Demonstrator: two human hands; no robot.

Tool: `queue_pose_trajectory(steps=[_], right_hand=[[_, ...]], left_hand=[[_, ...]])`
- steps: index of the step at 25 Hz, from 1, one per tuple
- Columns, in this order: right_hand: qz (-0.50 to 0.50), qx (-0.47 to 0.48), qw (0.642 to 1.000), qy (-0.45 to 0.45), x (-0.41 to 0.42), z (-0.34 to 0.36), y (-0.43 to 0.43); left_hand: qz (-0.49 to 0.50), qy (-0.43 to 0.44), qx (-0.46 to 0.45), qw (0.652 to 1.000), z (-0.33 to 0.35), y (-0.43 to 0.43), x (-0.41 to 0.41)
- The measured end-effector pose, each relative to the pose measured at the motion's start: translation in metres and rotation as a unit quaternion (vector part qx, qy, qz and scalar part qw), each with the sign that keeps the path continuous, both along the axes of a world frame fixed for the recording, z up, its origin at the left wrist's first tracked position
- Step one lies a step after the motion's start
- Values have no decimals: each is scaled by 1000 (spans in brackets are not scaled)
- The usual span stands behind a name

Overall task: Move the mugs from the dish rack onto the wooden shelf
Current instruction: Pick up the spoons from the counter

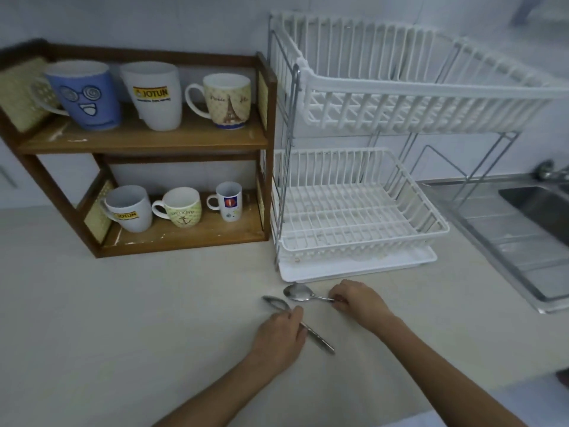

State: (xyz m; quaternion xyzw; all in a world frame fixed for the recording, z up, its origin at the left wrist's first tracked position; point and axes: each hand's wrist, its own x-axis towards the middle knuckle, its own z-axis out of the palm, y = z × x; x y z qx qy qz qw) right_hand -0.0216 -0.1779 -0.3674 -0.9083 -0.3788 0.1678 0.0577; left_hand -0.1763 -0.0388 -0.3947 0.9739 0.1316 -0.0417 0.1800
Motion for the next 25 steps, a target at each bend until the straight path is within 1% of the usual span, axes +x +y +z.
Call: queue_pose_trajectory(steps=[2,4,5,7,8,10,12,14,16,18,19,20,21,23,24,25], right_hand=[[41,-18,999,-16,2,0,0],[64,-8,998,-23,5,1,-6],[67,14,998,-13,8,3,-10],[47,101,992,59,15,9,-19],[20,163,980,112,20,13,-25],[-49,289,937,188,30,26,-30],[-88,391,888,225,50,41,-34],[-94,446,855,249,80,59,-39],[-104,456,849,246,109,74,-39],[-115,439,858,241,131,81,-35],[-122,428,861,248,142,81,-32],[-130,414,863,258,151,80,-27],[-139,399,866,268,161,78,-20],[-157,370,869,289,175,74,-6],[-165,358,870,297,181,71,1],[-173,348,872,299,185,68,8]], left_hand=[[56,-1,-28,998,1,-2,-2],[112,6,-66,992,7,1,0],[124,0,-76,989,12,4,1],[142,-39,-117,982,20,5,0],[159,-63,-155,973,27,1,-1],[187,-88,-247,947,39,-7,-9],[191,-91,-276,938,48,-23,-19],[179,-89,-304,931,61,-41,-20],[174,-110,-349,914,81,-50,-10],[209,-171,-394,878,101,-53,19],[245,-201,-421,850,111,-51,38],[284,-219,-458,813,119,-47,60],[319,-224,-510,767,125,-39,84],[356,-210,-614,673,135,-24,126],[368,-202,-641,643,137,-17,144],[378,-194,-650,630,137,-11,159]])
